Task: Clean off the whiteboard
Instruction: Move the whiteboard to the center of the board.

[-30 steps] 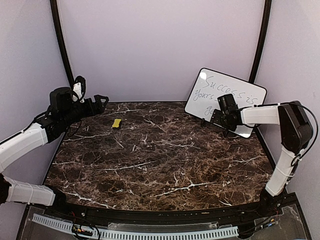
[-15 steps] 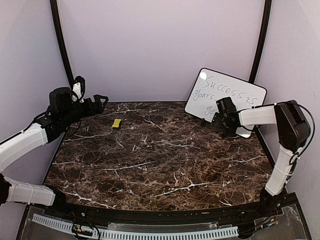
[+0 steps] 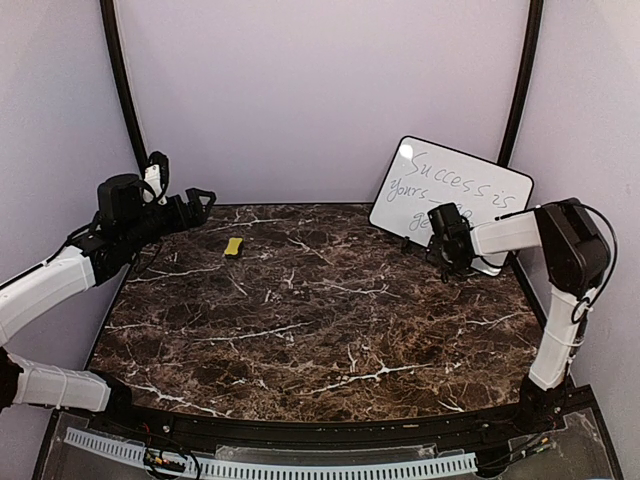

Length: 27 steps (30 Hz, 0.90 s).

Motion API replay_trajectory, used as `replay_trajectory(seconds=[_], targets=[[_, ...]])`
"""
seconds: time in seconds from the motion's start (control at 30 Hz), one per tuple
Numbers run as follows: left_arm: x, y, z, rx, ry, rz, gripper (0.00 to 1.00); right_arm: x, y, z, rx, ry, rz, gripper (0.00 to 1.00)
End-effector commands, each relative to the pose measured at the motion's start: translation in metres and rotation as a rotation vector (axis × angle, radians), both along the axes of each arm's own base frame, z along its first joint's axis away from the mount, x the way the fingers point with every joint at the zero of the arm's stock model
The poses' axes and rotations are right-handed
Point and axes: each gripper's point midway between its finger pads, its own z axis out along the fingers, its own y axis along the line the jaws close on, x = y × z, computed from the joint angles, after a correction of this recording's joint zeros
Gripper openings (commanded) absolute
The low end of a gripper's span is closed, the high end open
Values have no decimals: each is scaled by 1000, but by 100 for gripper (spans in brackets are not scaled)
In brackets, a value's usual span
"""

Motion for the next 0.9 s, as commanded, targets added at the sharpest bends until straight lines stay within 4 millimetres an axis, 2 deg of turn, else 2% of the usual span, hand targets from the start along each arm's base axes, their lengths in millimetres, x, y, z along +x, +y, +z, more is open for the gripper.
replay_trajectory(seconds=[0.0,0.33,0.63,0.87], targets=[[-2,2,8,-16,-29,-1,99,3,-10,-8,-14,-9,-42,76],[-2,2,7,-17,-27,-2,99,5,-23,-19,-31,8,-70,71],[-2,3,5,-16,-23,0,99,4,-23,-25,-32,14,-66,57],[0,3,4,-20,-17,-1,99,3,-23,-30,-33,17,-62,51]])
